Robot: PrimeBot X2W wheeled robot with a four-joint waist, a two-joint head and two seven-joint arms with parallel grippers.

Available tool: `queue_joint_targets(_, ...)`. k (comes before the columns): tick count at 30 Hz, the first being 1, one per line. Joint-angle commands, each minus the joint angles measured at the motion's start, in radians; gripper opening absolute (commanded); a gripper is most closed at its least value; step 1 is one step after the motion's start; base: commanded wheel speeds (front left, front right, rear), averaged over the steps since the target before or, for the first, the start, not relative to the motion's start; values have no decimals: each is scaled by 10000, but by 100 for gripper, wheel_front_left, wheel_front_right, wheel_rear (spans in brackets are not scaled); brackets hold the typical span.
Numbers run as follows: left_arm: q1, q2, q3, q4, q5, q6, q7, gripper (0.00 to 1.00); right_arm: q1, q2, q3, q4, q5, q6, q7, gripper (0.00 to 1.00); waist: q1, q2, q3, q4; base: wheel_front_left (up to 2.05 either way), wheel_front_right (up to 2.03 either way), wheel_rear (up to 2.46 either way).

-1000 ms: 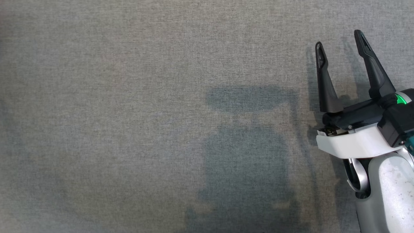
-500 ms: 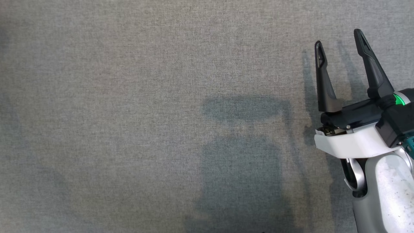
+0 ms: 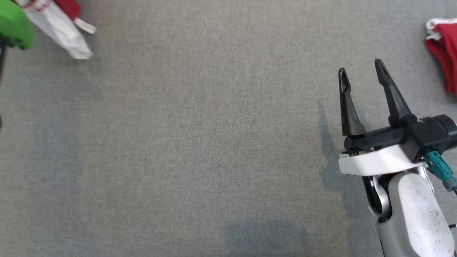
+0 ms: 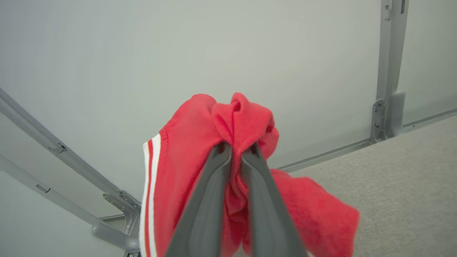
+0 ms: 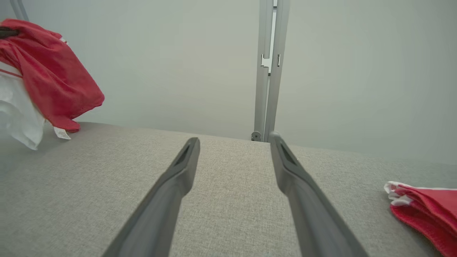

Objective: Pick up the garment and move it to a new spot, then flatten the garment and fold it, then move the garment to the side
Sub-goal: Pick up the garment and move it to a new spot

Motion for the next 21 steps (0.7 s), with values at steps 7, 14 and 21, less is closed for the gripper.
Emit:
queue_joint_targets(7,1112,-210,-1355,-2969,-1080,-22,1145,0,787,5,-391,633,772,0,-314,100,0,0,-2892,-815,0,0,0)
queue_joint_targets(14,2257,-1251,-1656,-5505,-1959,441,1773,0,1065,2,-782,774,1093,0,-406,100,0,0,-3014,-1486,0,0,0)
queue_joint_targets(21,3889,-2566,-1875,-5632,-2599,1286,1227,0,1059,6,-738,997,1330,0,-412,100,0,0,-2678,-2165,0,0,0)
